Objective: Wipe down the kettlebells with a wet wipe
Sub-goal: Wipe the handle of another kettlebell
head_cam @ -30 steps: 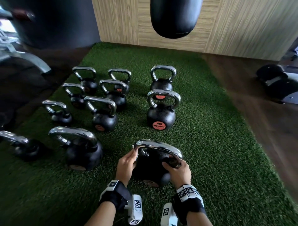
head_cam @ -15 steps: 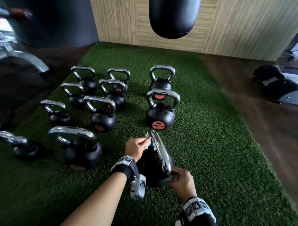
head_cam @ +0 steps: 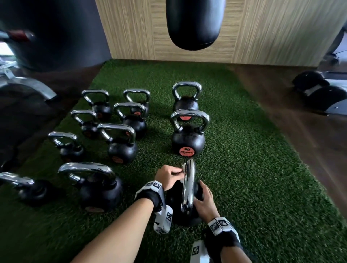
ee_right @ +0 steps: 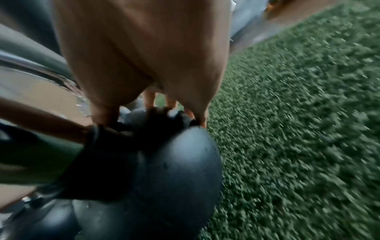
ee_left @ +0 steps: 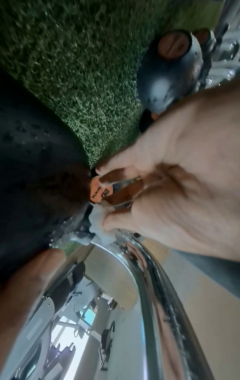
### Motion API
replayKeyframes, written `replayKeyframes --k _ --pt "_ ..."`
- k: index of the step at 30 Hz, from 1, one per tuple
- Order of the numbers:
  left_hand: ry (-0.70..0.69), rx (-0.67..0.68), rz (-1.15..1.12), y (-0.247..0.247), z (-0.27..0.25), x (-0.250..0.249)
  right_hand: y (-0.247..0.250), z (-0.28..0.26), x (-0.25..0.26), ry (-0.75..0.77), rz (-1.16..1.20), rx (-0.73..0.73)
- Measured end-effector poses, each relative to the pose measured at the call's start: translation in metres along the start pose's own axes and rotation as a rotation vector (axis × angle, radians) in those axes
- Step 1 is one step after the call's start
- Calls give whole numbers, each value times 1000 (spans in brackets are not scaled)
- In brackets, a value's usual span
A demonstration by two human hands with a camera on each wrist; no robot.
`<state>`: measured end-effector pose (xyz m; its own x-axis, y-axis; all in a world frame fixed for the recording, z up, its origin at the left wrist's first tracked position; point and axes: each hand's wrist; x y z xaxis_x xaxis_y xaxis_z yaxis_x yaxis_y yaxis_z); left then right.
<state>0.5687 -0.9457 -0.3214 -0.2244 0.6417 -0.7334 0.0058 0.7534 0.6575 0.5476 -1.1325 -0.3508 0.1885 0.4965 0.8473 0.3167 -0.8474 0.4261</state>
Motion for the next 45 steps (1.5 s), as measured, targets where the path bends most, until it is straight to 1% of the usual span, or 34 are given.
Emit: replayKeyframes --k 3,5,8,10,11,13,14,16,18,19,22,24,27,29,31,32,34,35,36,37,39,41,42,45 --pt "54 -26 -62 5 1 -6 -4 2 -8 20 33 52" --pt "21 -27 -68 9 1 -15 -4 3 -10 19 33 53" --pt "-25 -78 -132 9 -2 -22 -6 5 -14 14 39 42" --pt "-31 -110 -175 7 -7 -20 -8 5 -15 16 46 43" --pt "-42 -107 -170 6 -9 -18 -8 5 -15 20 47 45" --pt "-52 -52 -131 9 -10 -22 -7 6 -15 23 49 41" --pt "-36 -37 -156 12 -9 -26 -7 6 -15 26 52 36" --pt "-2 -66 -301 18 -4 -32 -7 7 -15 31 66 27" --pt "-6 -92 -397 23 -1 -34 -7 7 -16 28 80 18" --pt "-6 -78 -445 25 -1 -32 -8 7 -18 27 89 13" --pt "47 23 -604 28 -11 -27 -10 8 -19 29 108 4" --pt "54 44 -649 31 -15 -26 -10 10 -20 29 118 -1" --pt "16 -25 -681 34 -16 -35 -10 11 -22 34 127 7" --pt "17 -62 -700 36 -17 -42 -9 11 -24 43 133 10" --pt "50 -28 -696 39 -18 -44 -9 11 -25 48 136 15" --pt "80 18 -668 42 -20 -43 -9 11 -25 48 138 19" --pt "127 154 -587 49 -26 -37 -10 11 -26 48 153 22" --pt "132 218 -570 51 -29 -34 -10 12 -26 45 166 22" --pt "127 254 -563 52 -32 -32 -11 12 -26 43 177 23" --pt "117 256 -559 53 -35 -31 -11 12 -27 42 183 23" --pt "91 186 -562 49 -40 -32 -11 13 -28 43 191 17" --pt "98 132 -588 45 -46 -31 -11 14 -28 39 198 18" --pt "117 151 -608 43 -50 -29 -11 14 -29 39 195 17" --pt "135 322 -606 42 -64 -18 -12 14 -30 63 181 4"
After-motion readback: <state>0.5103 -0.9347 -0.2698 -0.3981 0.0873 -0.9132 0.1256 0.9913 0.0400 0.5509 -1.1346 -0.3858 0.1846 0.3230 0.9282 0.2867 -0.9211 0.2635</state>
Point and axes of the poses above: each hand's wrist, its own z-axis towards the middle knuckle, its own y-axis out of the back of the hand, x = y × z, and after that the axes turned 1 degree about z, right-handed
